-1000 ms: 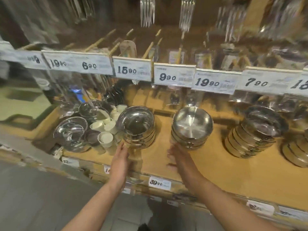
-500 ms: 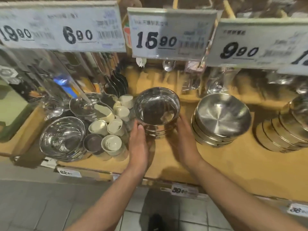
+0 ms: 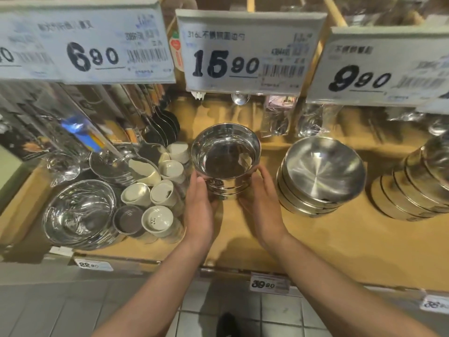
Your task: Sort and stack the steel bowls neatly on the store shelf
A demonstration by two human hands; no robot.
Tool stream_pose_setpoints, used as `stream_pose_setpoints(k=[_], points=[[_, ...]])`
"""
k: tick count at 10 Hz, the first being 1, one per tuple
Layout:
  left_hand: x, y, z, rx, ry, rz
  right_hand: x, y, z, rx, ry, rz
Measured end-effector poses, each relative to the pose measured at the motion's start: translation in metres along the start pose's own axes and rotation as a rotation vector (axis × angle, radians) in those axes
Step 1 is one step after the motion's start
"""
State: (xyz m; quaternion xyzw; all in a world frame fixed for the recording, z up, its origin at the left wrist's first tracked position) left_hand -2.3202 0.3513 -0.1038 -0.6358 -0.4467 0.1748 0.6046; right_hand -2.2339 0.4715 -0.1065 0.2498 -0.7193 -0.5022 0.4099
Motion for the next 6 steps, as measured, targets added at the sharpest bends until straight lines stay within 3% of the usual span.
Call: stream_pose_setpoints(k=[3,4,5,6], points=[[-0.012,0.006,0.003,0.000,-0.066,-0.040,0.007,-0.005,0.002,0.020,0.018,0.046],[-0.012,0.007,0.001,0.013,-0.048,0.005,0.004,-0.007,-0.002,0.054,0.006,0.009],[-0.009,0.005,-0.009,0.015,-0.044,0.279,0.001,-0.008,-0.020,0.114,0.006,-0.033],[-0.014,0.015,-0.032,-0.061,-0.112,0.222,-0.022,-0.020,-0.054,0.192,-0.085,0.037]])
Point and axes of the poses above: each hand's wrist, its own z-axis towards the middle knuckle, its own x-axis out of the palm, y = z × x, the point moved 9 cm from there along z, towards the middle knuckle, and after that the axes turned 12 degrees about y, right-handed, at the moved point
